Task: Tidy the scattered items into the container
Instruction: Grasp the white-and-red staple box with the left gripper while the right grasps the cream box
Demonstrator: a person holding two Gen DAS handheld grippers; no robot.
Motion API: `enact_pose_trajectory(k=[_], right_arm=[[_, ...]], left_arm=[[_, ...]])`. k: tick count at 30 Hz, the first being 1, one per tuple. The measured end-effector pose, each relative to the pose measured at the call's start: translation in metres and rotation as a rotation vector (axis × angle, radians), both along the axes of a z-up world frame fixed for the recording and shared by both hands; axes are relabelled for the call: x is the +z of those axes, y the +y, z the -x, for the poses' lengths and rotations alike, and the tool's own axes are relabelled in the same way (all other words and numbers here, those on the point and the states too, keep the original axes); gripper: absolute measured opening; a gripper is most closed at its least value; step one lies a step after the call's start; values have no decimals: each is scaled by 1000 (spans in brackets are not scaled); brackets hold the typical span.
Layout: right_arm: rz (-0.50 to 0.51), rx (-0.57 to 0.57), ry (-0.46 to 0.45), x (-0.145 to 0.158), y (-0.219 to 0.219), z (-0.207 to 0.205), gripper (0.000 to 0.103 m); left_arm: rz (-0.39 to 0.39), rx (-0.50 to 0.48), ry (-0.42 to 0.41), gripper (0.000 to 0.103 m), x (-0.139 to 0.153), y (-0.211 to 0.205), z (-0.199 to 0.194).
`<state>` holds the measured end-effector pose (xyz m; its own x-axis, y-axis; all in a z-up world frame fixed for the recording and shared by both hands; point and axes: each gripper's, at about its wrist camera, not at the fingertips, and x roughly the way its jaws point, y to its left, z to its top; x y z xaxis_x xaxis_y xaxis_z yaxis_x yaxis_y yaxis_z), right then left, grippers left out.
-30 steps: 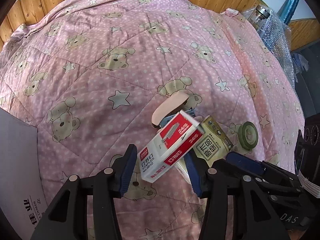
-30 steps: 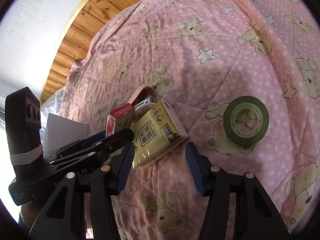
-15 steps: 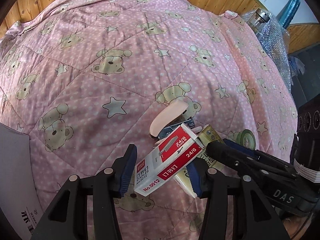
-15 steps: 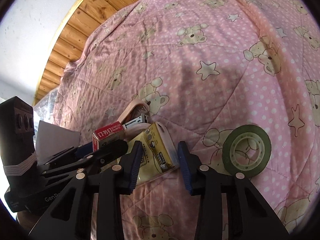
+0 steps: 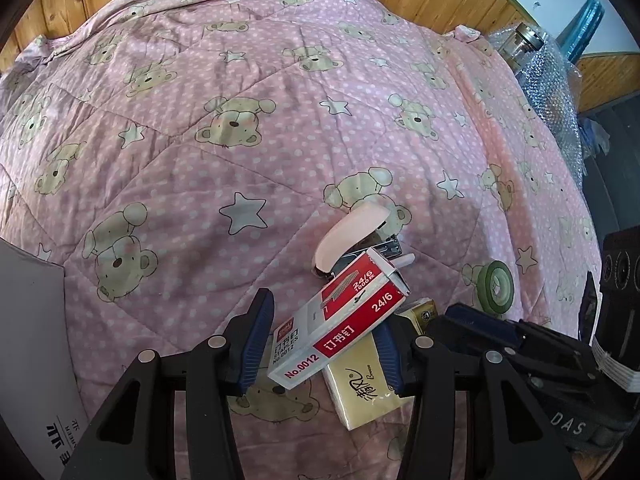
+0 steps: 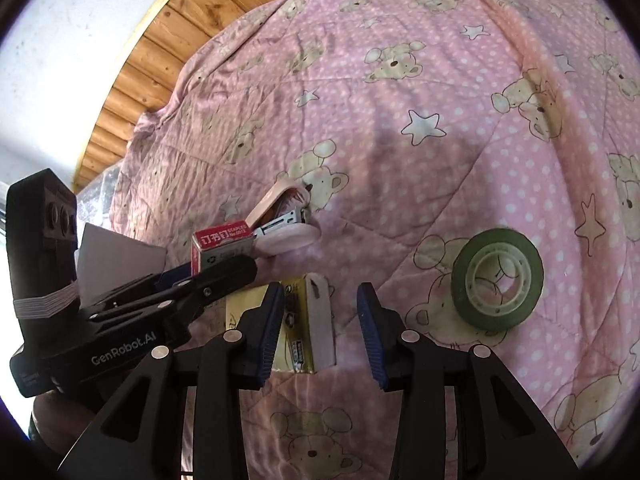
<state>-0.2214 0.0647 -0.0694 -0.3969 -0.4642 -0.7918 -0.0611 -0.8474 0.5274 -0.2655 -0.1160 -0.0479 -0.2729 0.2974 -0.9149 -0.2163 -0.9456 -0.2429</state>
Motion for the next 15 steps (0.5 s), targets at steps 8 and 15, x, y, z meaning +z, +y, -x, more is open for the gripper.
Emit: enact_pose_trajectory(k=[8,15], right_arm=[[33,143,-65,-1,-28,-19,42],[-66,172,42,7,-36,-12,61]], left_arm=[[14,21,5,50,1,-14,2],[25,21,8,50,-3,-16,6]])
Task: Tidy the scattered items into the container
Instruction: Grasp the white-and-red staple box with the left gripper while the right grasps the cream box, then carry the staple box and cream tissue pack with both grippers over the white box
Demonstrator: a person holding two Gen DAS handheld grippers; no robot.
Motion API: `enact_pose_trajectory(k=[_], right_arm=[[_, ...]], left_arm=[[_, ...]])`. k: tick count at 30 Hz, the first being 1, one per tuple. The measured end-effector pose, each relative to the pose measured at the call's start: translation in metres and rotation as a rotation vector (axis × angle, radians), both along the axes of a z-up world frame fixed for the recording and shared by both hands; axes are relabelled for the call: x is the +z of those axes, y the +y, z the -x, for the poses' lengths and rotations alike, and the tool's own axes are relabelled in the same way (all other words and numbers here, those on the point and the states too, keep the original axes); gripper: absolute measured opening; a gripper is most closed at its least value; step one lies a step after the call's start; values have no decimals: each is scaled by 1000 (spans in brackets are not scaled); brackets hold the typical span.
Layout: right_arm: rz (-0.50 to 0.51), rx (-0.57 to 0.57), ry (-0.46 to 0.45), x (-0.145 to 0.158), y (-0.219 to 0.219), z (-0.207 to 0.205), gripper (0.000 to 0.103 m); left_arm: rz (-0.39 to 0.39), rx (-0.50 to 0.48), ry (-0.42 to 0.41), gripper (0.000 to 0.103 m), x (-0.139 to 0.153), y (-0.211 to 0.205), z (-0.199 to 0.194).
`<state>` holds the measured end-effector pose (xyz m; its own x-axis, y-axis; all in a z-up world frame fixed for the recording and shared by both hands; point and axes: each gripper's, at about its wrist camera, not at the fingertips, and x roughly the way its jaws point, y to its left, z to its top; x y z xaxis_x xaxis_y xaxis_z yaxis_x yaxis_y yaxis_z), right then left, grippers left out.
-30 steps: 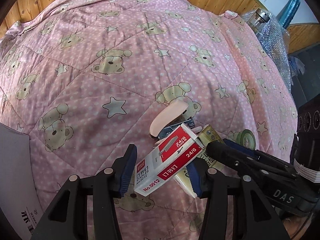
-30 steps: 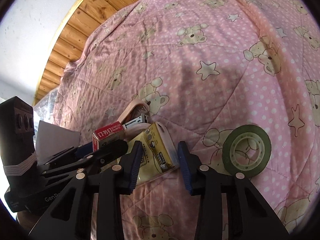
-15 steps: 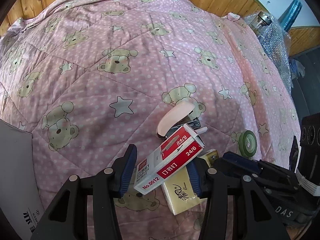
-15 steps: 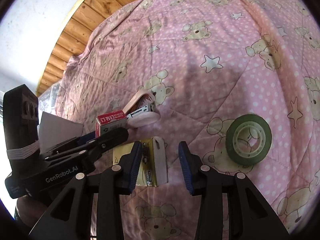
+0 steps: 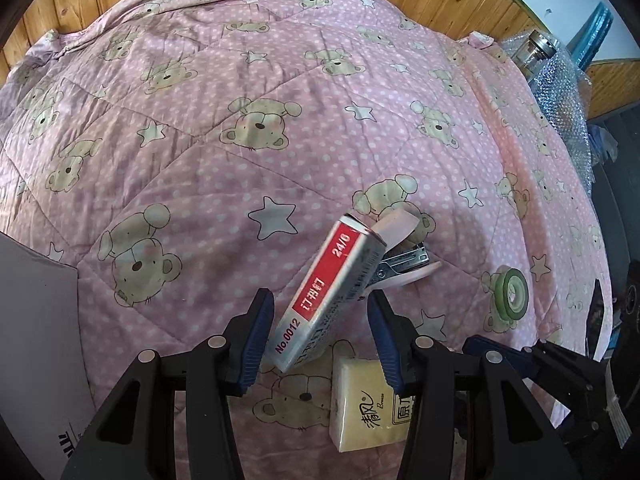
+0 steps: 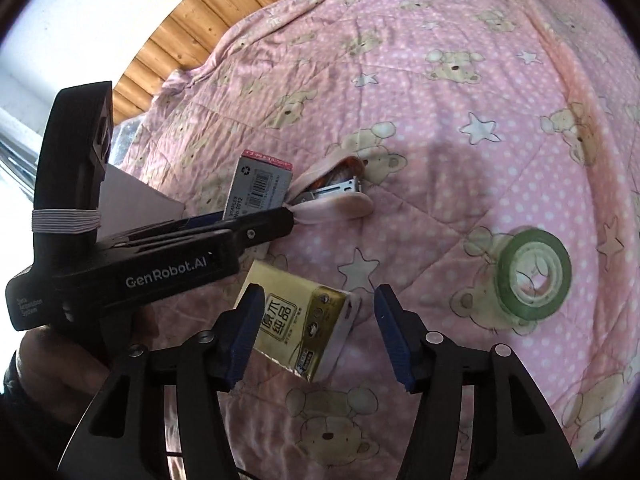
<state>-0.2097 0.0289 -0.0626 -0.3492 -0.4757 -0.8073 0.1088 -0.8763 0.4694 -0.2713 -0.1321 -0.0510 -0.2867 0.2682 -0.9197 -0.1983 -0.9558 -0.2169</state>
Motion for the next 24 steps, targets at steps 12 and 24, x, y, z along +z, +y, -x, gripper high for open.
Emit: enact_pose_trajectory(k=[12,24], right_arm=[[-24,86,29,4,-13,-21,56],[-86,192,73,-1,-38,-35,58]], left_arm=[[13,25,4,47,-6,-11,0],[35,63,38,41,-5,-19,0]])
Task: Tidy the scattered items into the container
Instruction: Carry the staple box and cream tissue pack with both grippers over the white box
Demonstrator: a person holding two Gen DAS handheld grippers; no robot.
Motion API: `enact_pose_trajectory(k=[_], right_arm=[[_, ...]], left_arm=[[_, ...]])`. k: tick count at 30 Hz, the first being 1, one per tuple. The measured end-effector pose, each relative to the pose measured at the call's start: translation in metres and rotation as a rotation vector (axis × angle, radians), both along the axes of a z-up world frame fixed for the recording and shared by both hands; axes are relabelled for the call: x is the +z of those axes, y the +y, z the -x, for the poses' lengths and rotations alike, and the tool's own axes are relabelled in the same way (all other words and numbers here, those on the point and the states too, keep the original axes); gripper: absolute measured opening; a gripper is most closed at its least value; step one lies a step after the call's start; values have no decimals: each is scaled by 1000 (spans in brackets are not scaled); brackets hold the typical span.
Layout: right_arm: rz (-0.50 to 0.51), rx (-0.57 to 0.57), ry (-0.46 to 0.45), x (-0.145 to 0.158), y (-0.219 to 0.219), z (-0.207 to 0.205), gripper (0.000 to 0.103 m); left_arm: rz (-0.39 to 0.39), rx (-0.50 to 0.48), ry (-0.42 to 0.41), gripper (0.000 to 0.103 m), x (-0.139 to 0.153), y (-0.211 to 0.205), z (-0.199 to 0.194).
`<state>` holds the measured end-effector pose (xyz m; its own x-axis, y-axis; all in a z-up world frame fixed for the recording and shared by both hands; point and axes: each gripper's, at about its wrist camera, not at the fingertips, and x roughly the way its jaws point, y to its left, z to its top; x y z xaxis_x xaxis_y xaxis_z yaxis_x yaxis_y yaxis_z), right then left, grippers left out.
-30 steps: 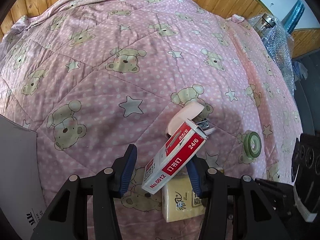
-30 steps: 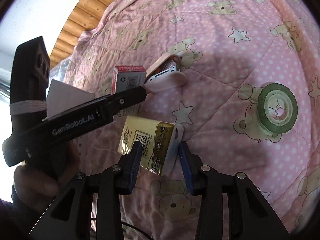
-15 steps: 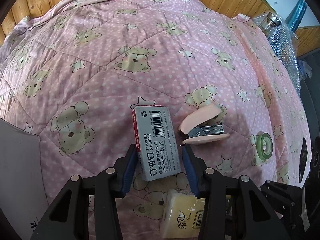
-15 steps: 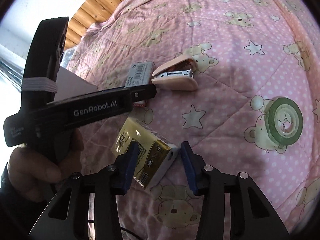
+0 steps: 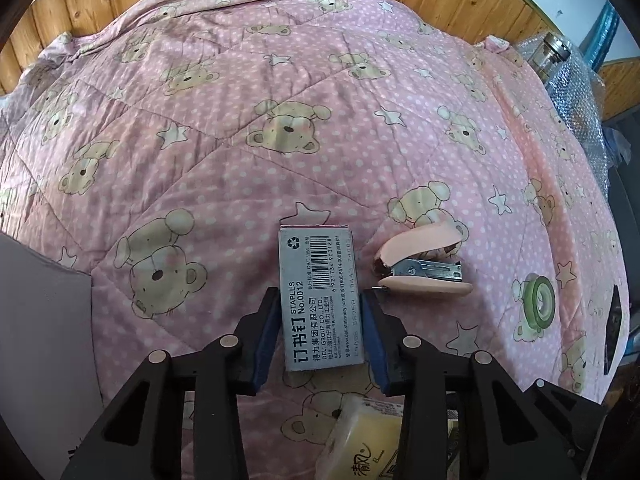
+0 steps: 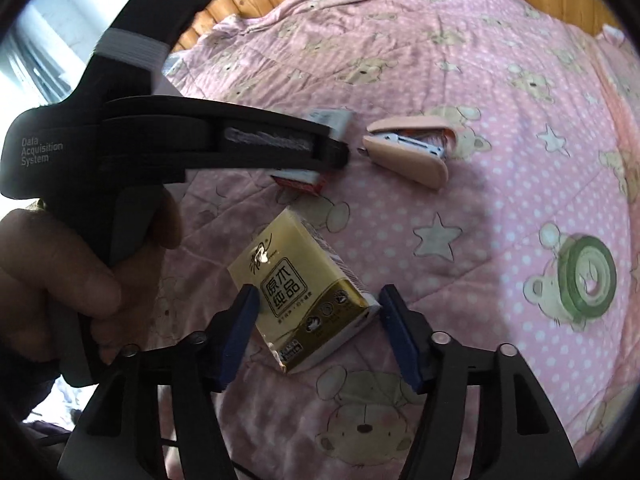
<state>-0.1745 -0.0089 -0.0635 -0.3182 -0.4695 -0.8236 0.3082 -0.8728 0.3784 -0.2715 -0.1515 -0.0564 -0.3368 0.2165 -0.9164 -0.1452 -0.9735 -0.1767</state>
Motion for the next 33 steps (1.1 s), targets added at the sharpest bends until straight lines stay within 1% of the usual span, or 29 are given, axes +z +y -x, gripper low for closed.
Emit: enact_pose_trajectory(k=[1,4,11,13,16,20,21,22,23,24,33], right_arm=[[9,-8,-10,1,3,-1,53],[17,-5,-9,6,7,-5,47],[47,65,9,13,-3,-9,47],[68,97,18,15,-8,-12,49],[100,130,5,12,-15,-13,49],[97,129,-34,-2,-26,-10,49],[95,125,-43,-5,-27,-10,44],[94,122,-51,-7,-29,-9,34],[97,121,-56,-7,-28,-9,29],[101,114,-66,-7,-27,-9,25],[90,51,-55,10,-3,-16,24]], left_arm=[[-3,11,3,41,2,-5,-1],[-18,29,8,41,8,-14,-5],[-8,29,4,40,9,-16,-12],[-3,31,-2,40,6,-15,-12],[-2,38,-18,40,1,-17,-13],[-3,41,-24,40,-3,-19,-14],[-1,40,-23,40,-3,-18,-15],[0,38,-22,41,-4,-18,-15],[0,37,-21,41,-3,-18,-15],[0,36,-20,40,-3,-18,-15],[-25,40,16,40,15,-21,-23]])
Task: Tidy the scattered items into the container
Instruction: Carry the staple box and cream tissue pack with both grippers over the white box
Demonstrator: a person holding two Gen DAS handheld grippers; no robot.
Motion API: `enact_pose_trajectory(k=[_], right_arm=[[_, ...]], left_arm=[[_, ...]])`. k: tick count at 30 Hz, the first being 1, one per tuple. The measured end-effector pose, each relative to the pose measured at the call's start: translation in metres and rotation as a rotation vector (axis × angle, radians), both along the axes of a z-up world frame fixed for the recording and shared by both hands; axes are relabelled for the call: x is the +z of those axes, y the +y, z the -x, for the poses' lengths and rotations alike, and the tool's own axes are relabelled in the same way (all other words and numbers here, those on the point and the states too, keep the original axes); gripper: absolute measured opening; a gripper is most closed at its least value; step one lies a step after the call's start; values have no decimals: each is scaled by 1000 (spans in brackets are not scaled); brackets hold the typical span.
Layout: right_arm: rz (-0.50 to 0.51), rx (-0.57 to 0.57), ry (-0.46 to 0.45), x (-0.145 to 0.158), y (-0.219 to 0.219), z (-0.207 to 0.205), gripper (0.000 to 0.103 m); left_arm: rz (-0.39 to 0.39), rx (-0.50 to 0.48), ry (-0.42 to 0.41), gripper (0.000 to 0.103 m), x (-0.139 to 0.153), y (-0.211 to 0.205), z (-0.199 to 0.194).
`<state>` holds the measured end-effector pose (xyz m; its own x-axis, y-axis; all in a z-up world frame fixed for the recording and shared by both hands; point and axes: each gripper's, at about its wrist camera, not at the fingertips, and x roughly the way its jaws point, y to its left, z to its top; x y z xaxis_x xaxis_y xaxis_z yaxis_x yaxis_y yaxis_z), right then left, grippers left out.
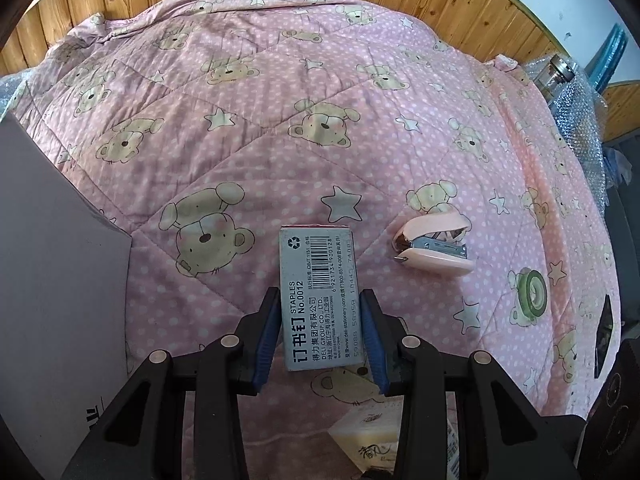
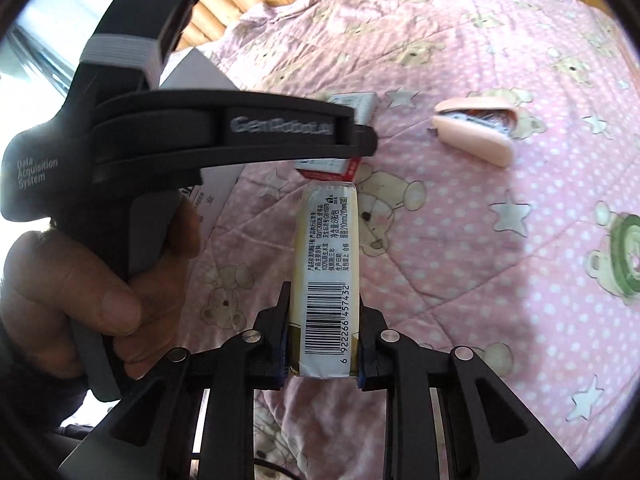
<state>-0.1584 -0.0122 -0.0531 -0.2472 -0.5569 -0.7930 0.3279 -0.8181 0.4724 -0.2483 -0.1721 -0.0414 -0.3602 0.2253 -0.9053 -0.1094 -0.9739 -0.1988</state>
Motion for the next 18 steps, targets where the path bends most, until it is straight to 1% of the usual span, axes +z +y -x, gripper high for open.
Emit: enact_pose_trajectory(k=[8,18], right_arm=[[-6,-47,28,20,11,-12,24],[-17,-63,93,50,-3,-45,25]], left_arm=[[-31,-2,47,40,28,-4,-21],[-66,12,117,40,63,-19,-58]])
